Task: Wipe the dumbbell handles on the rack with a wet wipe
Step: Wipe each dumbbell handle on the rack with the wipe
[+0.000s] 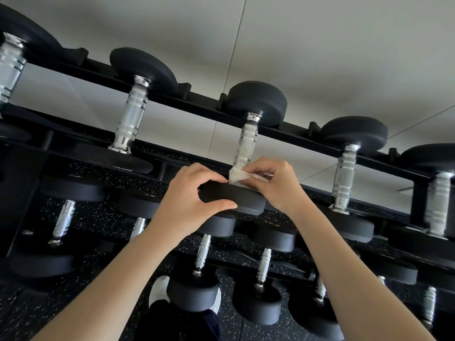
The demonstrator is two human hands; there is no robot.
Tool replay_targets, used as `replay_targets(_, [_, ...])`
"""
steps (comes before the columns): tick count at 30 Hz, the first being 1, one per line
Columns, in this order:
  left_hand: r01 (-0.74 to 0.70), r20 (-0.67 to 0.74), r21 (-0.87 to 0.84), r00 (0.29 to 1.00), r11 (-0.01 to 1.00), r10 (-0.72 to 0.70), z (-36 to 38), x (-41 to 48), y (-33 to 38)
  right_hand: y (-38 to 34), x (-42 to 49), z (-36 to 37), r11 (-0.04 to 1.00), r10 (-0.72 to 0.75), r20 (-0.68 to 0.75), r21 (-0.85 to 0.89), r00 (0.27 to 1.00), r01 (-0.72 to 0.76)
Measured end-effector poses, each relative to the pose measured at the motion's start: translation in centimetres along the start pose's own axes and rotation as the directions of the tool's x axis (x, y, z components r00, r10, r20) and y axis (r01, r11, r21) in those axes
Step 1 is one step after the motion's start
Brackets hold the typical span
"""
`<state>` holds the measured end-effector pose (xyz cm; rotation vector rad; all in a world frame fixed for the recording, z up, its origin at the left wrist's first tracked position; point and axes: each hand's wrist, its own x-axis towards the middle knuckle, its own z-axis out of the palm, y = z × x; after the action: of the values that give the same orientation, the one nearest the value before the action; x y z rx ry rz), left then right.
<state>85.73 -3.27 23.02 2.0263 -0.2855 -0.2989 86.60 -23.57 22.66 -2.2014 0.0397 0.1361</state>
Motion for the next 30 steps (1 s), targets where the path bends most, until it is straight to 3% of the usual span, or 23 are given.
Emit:
replay_targets(4, [-0.005, 0.006, 0.006, 1.0, 1.0, 0.005, -0.2, 0.0, 0.1, 0.4, -0.1, 0.3, 1.0, 0.007, -0.029, 0.024, 1.0, -0.007])
replay_targets(11, [0.01, 0.005, 0.005, 1.0, 1.0, -0.01, -0.2, -0.1, 0.4, -0.1, -0.2, -0.4, 0.998, 0.048, 0.074, 0.042, 0.996, -0.051])
replay_targets(18, [0.017, 0.004, 0.011, 1.0, 1.0, -0.017, -0.1, -0.1, 0.4, 1.3, -1.1, 0.3, 0.978, 0.141, -0.055, 0.165, 0.989, -0.13])
replay_targets(22, [0.012, -0.004, 0.016, 1.0, 1.0, -0.012, -0.1, -0.2, 0.2, 0.9, -1.1, 0.7, 0.928, 0.193, -0.078, 0.338, 0.978, -0.157])
replay_targets(30, [0.007, 0.0, 0.027, 1.0, 1.0, -0.007, 0.0, -0.1, 0.4, 0.6, 0.8, 1.0, 0.905, 0.258, -0.25, 0.4, 0.933, -0.143])
